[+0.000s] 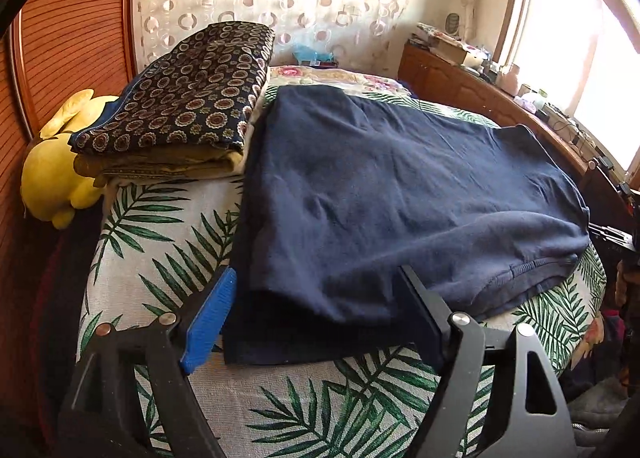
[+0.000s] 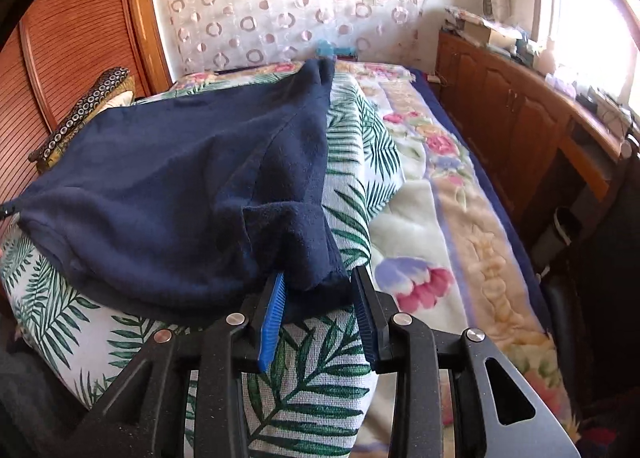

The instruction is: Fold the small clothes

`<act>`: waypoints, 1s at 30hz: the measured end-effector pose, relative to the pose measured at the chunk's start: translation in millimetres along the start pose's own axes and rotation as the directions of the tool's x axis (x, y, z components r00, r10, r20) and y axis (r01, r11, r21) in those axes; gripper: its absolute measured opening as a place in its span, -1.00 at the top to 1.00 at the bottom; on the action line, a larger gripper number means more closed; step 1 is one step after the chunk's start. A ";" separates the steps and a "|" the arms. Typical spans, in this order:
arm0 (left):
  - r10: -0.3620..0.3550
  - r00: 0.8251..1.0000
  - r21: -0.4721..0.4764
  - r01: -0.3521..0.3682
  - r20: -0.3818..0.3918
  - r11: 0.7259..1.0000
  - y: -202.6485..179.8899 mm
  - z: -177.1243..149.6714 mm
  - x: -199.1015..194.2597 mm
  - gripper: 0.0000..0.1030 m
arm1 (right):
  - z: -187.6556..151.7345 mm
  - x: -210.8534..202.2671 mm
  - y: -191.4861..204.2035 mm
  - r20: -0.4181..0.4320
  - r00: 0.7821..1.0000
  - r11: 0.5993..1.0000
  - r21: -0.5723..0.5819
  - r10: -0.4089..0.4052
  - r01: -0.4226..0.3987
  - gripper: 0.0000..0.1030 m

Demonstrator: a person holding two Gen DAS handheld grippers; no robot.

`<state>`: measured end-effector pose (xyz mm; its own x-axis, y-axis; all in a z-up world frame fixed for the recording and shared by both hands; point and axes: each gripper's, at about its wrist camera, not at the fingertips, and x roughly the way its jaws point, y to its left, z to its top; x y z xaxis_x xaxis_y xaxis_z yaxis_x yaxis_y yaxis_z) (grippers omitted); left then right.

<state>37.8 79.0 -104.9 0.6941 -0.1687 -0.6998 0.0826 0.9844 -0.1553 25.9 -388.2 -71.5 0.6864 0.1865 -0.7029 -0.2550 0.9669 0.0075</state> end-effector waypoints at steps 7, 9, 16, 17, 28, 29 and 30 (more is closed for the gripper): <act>0.016 1.000 0.003 -0.016 0.007 1.000 1.5 1.5 -1.0 -0.57 | -10.2 -30.5 1.1 -0.028 0.998 0.998 -0.048 0.050 -0.052 0.86; 0.031 0.999 0.003 -0.031 0.011 1.000 3.5 1.3 -0.6 -0.57 | -12.4 -49.6 -3.6 -0.010 0.998 0.998 -0.036 0.056 -0.056 0.87; 0.060 0.998 -0.008 -0.059 0.011 0.998 7.7 3.7 1.8 -0.57 | -17.3 -71.3 -3.4 0.010 0.999 0.998 -0.032 0.050 -0.050 0.89; 0.065 0.998 -0.008 -0.065 0.010 0.998 8.2 3.6 2.0 -0.57 | -19.0 -71.0 -1.7 -0.001 0.998 0.998 -0.034 0.055 -0.055 0.89; 0.078 0.997 -0.013 -0.078 0.008 0.997 9.6 0.9 5.4 -0.57 | -20.4 -89.1 -1.4 0.026 1.000 0.999 -0.038 0.016 -0.015 0.97; 0.077 0.997 -0.012 -0.077 0.007 0.997 9.0 0.4 6.0 -0.57 | -19.6 -90.2 1.2 0.041 0.999 0.999 -0.037 0.022 -0.020 0.97; 0.079 0.997 -0.010 -0.079 0.006 0.997 8.5 0.2 6.3 -0.57 | -18.0 -92.3 3.6 0.057 0.998 0.999 -0.036 0.028 -0.026 0.97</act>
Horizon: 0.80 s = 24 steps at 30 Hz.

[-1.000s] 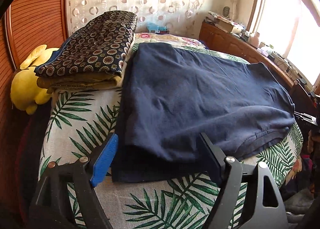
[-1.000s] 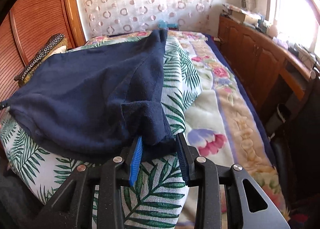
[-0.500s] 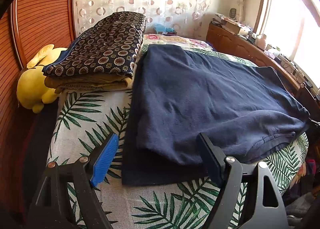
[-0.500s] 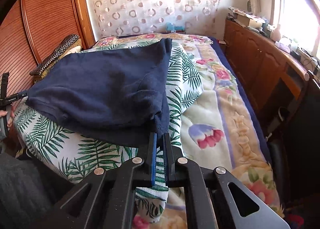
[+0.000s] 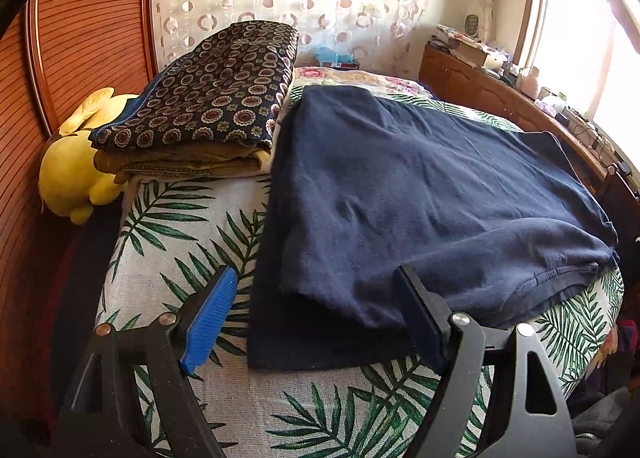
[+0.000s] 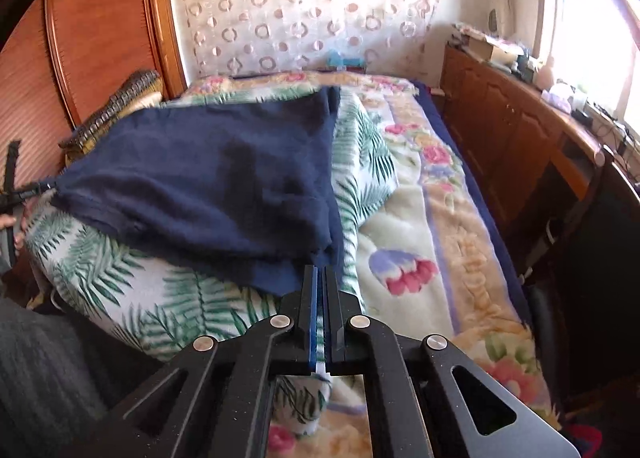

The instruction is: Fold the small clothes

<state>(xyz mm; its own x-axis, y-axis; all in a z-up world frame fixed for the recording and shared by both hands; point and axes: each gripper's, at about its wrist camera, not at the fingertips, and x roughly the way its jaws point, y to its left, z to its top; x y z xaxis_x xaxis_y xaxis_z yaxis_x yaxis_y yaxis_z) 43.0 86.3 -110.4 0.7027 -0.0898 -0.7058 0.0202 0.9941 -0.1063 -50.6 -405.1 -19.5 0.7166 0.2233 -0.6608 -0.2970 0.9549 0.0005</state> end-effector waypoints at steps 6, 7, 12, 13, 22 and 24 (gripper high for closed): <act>0.008 1.000 0.006 -0.008 -0.007 1.000 -2.2 -1.2 2.6 -0.57 | 2.0 5.6 18.6 0.040 0.999 1.000 -0.013 0.016 -0.016 0.97; 0.009 1.000 0.007 -0.009 -0.007 1.000 -2.4 -1.3 2.8 -0.57 | 2.4 7.6 20.7 0.044 0.999 1.000 -0.016 0.019 -0.018 0.97; 0.011 1.000 0.007 -0.011 -0.014 1.000 -2.6 -2.5 5.8 -0.57 | 7.1 29.5 37.1 0.052 0.998 0.999 -0.023 0.038 -0.037 0.94; 0.011 1.000 0.006 -0.010 -0.016 1.000 -2.4 -3.1 6.6 -0.57 | 7.2 35.5 40.4 0.050 0.998 0.999 -0.024 0.040 -0.039 0.92; 0.007 0.999 -0.007 -0.007 -0.039 1.000 0.6 -9.0 12.3 -0.57 | 11.7 99.8 72.7 -0.026 0.997 0.995 -0.055 0.079 -0.080 0.82; 0.006 0.999 -0.007 -0.006 -0.036 1.000 1.1 -10.2 12.1 -0.57 | 13.5 113.2 75.3 -0.055 0.996 0.996 -0.055 0.064 -0.067 0.50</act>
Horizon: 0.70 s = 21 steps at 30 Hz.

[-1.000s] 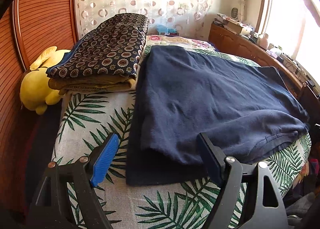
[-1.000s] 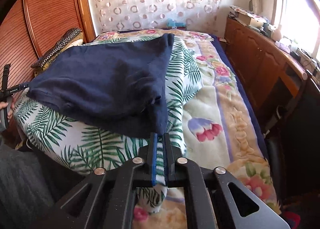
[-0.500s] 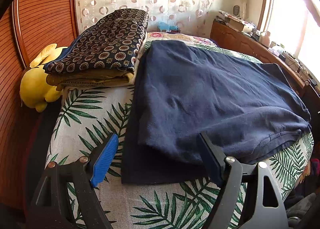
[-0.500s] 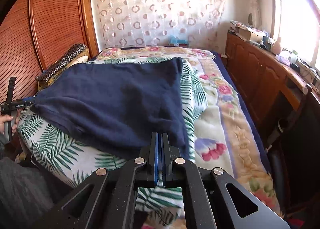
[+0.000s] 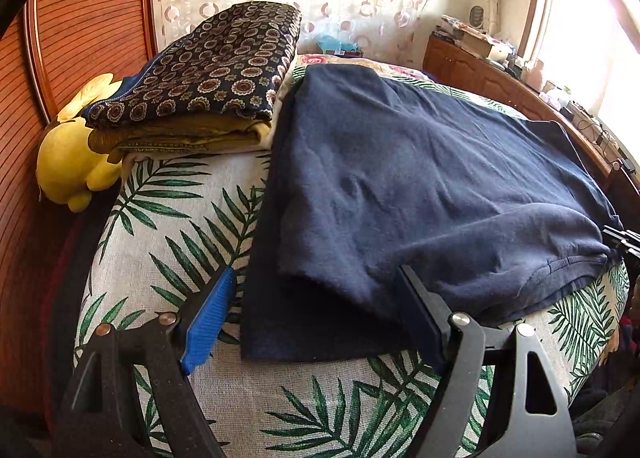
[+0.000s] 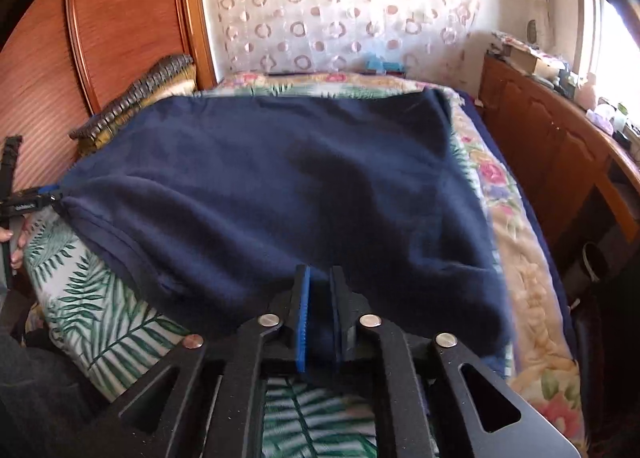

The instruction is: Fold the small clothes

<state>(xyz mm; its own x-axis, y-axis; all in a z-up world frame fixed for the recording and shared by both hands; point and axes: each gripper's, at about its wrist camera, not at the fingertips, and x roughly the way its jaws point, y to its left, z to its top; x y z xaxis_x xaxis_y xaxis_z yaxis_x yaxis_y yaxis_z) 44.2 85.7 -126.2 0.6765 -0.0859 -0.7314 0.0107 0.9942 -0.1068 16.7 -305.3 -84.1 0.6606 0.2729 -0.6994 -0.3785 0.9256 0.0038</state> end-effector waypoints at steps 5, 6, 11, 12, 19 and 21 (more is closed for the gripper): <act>-0.003 1.000 -0.005 0.003 0.004 1.000 0.5 -1.5 -1.9 -0.57 | 0.6 4.3 -1.2 0.012 1.000 1.000 0.023 0.011 -0.011 0.15; -0.006 1.000 -0.008 0.006 0.005 1.000 1.2 -1.8 -2.3 -0.57 | 0.0 3.7 -1.3 0.015 1.000 1.000 0.023 0.011 -0.011 0.05; -0.037 0.999 -0.036 0.038 0.021 0.999 4.6 -5.3 -7.1 -0.57 | -4.2 5.9 4.4 0.012 0.999 0.999 -0.017 -0.031 0.031 -0.21; -0.038 0.999 -0.038 0.039 0.027 0.999 5.0 -5.7 -8.3 -0.54 | -3.3 6.6 4.9 0.010 1.000 1.000 -0.011 -0.029 0.029 -0.22; -0.046 0.999 -0.063 0.048 0.029 0.997 12.3 -4.1 -9.0 -0.04 | -7.1 5.4 7.6 0.030 0.999 0.999 -0.024 -0.033 0.034 -0.26; -0.040 0.999 -0.070 0.041 0.023 0.997 12.9 -3.1 -8.1 -0.04 | -12.6 3.0 10.1 0.043 0.998 0.999 -0.032 -0.035 0.036 -0.27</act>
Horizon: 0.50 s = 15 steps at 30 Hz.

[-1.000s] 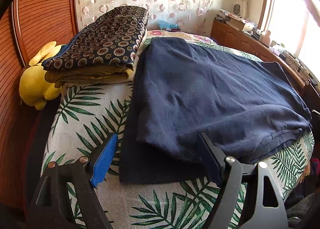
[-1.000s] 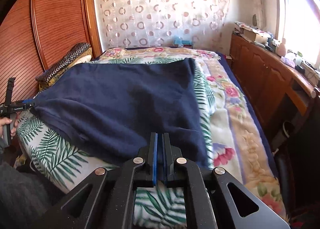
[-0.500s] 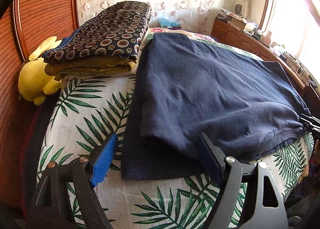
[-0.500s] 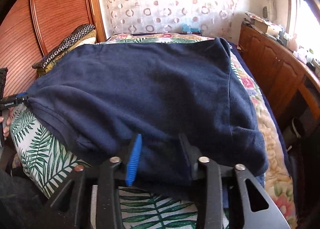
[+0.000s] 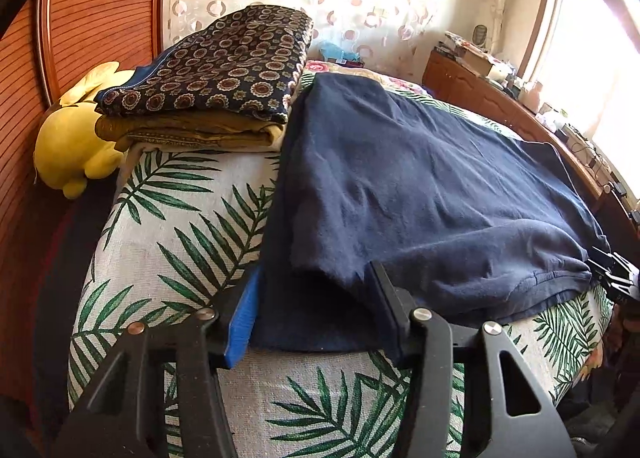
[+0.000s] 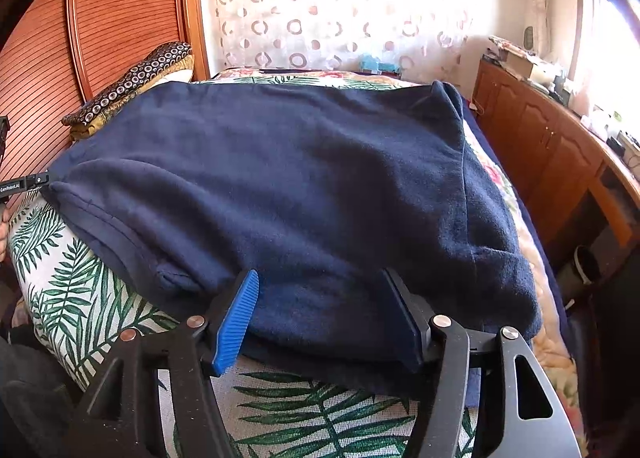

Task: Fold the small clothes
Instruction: 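Open the right gripper and withdraw it from the shirt, then grasp the folded shirt's edge with the left gripper and lift it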

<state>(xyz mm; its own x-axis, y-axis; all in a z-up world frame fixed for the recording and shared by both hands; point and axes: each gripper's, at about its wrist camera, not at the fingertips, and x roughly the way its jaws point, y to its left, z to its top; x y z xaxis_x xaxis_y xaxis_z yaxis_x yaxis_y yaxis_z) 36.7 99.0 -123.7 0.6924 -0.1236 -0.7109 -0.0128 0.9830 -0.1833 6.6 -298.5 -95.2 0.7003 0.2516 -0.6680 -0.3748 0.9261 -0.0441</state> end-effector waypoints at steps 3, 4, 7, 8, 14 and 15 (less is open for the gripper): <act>0.005 1.000 -0.011 -0.005 -0.005 1.000 1.2 1.9 1.5 -0.04 | -3.7 -1.3 1.1 0.016 1.000 1.000 0.000 0.000 0.000 -0.28; 0.007 1.000 -0.009 -0.007 -0.007 1.000 1.4 3.0 2.1 -0.04 | -5.8 -2.0 3.1 0.019 1.000 1.000 0.000 -0.001 0.001 -0.28; 0.005 1.000 -0.005 -0.005 -0.013 1.000 1.6 6.4 4.7 -0.03 | -8.1 -2.5 3.4 0.023 1.000 1.000 0.000 -0.002 0.002 -0.29; 0.005 1.000 -0.003 -0.005 -0.015 1.000 1.1 7.7 5.5 -0.02 | -8.3 -2.3 3.7 0.024 1.000 1.000 0.000 -0.002 0.002 -0.29; 0.012 1.000 0.025 -0.012 -0.008 1.000 -1.9 8.0 7.6 0.38 | -13.8 -4.4 3.9 0.044 0.999 1.000 -0.002 -0.001 0.001 -0.29; 0.000 1.000 0.026 0.000 -0.012 1.000 -1.6 8.7 8.4 0.69 | -15.1 -4.6 3.4 0.049 0.999 1.000 -0.001 0.000 0.000 -0.29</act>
<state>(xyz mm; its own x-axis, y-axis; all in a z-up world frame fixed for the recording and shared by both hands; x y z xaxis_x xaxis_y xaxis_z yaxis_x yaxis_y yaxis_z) 48.8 97.6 -123.5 0.6839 -0.1251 -0.7188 0.0062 0.9861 -0.1658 -7.0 -300.7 -103.5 0.7292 0.2646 -0.6311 -0.3751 0.9259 -0.0453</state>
